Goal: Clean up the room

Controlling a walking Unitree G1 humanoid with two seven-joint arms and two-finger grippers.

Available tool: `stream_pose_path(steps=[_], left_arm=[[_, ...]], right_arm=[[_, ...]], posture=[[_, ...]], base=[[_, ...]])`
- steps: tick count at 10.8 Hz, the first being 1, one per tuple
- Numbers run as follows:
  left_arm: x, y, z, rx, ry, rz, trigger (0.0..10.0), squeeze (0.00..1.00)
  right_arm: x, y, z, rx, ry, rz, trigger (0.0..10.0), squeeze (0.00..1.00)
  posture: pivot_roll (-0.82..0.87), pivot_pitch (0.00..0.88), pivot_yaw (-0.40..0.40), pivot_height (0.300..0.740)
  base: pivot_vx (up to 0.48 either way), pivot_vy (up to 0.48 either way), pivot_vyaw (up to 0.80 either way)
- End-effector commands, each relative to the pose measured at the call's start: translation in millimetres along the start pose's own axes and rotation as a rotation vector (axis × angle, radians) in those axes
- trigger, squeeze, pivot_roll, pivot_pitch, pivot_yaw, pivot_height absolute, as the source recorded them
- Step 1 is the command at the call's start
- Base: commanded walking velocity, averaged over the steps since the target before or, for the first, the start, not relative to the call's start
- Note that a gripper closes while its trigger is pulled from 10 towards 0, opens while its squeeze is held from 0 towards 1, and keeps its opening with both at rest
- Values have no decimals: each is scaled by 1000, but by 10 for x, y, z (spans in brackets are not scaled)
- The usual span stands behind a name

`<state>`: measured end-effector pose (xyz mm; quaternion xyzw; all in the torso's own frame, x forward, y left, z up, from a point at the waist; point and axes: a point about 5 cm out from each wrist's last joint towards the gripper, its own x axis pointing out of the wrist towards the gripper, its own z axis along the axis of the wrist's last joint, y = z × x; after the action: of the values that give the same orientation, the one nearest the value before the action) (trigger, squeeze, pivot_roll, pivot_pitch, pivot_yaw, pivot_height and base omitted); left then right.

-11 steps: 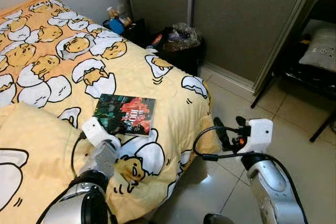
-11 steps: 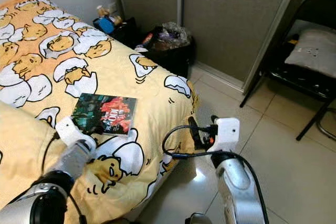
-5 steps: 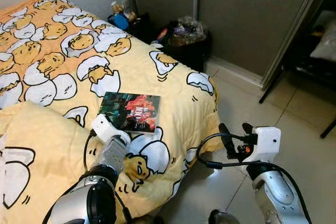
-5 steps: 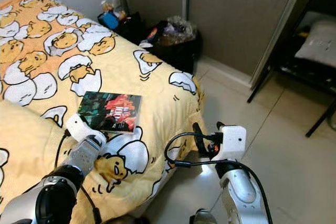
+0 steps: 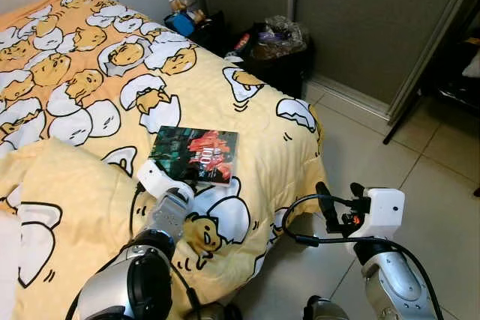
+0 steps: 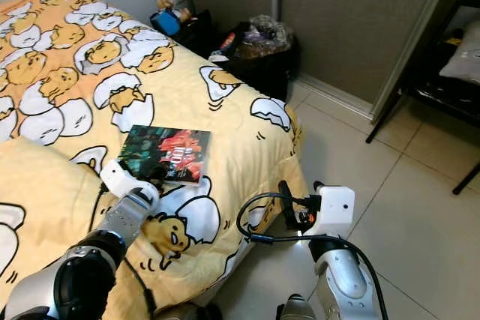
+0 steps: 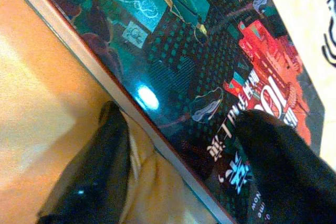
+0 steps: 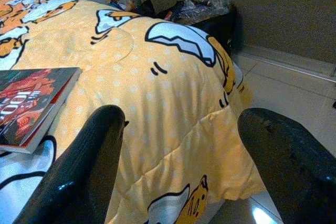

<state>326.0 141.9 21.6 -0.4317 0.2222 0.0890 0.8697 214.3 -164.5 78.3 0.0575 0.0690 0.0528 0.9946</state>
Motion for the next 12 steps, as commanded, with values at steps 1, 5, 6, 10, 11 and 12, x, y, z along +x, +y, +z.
stream_pose_path(steps=[1,5,6,10,11,12], left_arm=[[1,-138,-223,-28,98,-61,0,0],[28,-282,-132,-174,42,-137,0,0],[30,-289,-125,-172,38,-140,0,0],[51,-376,-8,-183,10,-190,0,0],[56,-424,6,-184,7,-213,0,0],[58,-460,35,-174,0,-239,0,0]], right_arm=[[-18,21,23,5,-5,0,10000,0],[74,54,28,-3,4,40,10000,0],[83,49,24,-5,7,43,10000,0],[127,56,21,-4,7,59,10000,0],[138,42,25,-6,6,61,10000,0],[175,-4,48,-3,0,54,10000,0]], posture=[[-274,141,164,740],[-253,117,128,740],[-252,110,123,740],[-257,75,112,740],[-252,69,108,740],[-240,56,99,740]], base=[[0,0,0],[0,0,0],[0,0,0],[0,0,0],[0,0,0],[0,0,0]])
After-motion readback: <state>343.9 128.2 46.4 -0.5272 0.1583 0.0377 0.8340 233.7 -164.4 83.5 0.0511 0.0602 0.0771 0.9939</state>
